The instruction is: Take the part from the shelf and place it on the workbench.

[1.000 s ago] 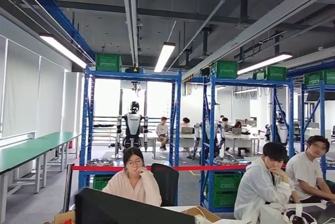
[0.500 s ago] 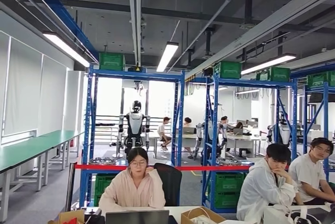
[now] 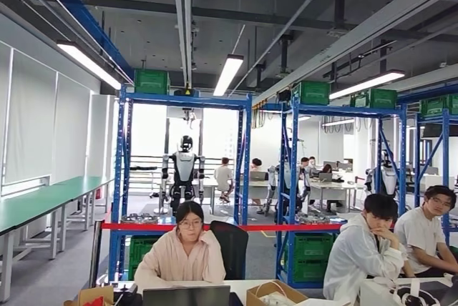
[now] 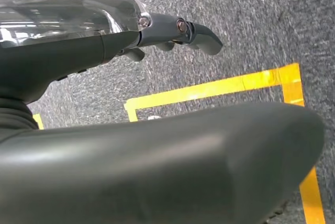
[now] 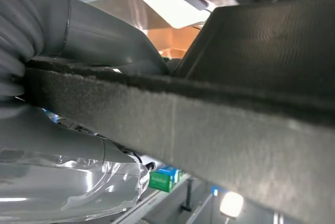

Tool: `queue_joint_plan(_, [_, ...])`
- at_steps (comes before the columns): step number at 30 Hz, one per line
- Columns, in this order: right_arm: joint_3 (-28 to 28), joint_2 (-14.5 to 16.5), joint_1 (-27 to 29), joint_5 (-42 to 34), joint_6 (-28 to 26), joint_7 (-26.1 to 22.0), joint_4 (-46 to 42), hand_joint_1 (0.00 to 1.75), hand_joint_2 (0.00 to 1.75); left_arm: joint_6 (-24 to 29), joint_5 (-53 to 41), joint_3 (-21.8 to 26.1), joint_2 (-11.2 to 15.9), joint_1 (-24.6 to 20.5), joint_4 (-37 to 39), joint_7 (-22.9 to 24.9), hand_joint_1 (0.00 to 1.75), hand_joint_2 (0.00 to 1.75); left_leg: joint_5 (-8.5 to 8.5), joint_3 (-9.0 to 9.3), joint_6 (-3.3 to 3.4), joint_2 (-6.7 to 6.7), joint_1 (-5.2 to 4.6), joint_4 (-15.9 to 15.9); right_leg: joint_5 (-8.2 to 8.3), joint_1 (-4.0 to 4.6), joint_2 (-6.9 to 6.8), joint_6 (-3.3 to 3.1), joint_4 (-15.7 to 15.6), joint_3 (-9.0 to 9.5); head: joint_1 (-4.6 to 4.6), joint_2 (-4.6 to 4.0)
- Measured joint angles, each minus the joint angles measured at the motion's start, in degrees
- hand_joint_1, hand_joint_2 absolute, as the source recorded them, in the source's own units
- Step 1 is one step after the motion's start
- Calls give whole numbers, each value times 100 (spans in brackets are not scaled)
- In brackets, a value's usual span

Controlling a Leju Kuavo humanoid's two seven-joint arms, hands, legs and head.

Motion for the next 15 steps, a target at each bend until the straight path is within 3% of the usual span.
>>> queue_joint_plan(2, [-122,51,-6,114,19,30,110,175,175,-2,-7,-4,2,-4,0,-28,0,175,-200,-113,-24,8,-15,271,42,-41,-19,-18,-138,75,-1,-1])
queue_joint_plan(4, [-231,84,-12,203,55,87,288,175,175,-2,-43,-17,16,-5,-1,-81,0,175,-511,-429,-48,12,-12,935,51,-48,-27,-22,-158,90,-1,-1])
queue_joint_plan(6, [-335,91,3,254,73,161,543,175,175,-2,-105,-50,38,7,-1,-162,0,175,-609,-681,-94,14,3,1400,42,-57,-29,-13,-149,89,-1,-1])
queue_joint_plan(7, [-380,91,11,268,77,198,674,175,175,-2,-134,-73,46,14,0,-206,0,175,-507,-672,-123,15,18,1345,32,-70,-27,1,-133,88,-1,-1])
queue_joint_plan(10, [-477,97,9,287,102,290,1001,175,175,-3,-204,-146,67,8,2,-313,0,175,-8,-243,-226,25,79,417,-65,-110,-8,98,30,49,1,-1])
queue_joint_plan(12, [-547,113,-4,288,127,348,1211,175,175,-5,-242,-195,68,-17,5,-351,0,175,43,-116,-194,24,81,140,-118,-97,10,156,150,-17,-4,-1])
queue_joint_plan(15, [-629,131,-5,290,160,398,1473,175,175,-4,-291,-263,72,-32,7,-368,0,175,39,-136,-67,18,58,149,-149,-109,14,200,199,-55,-11,-1])
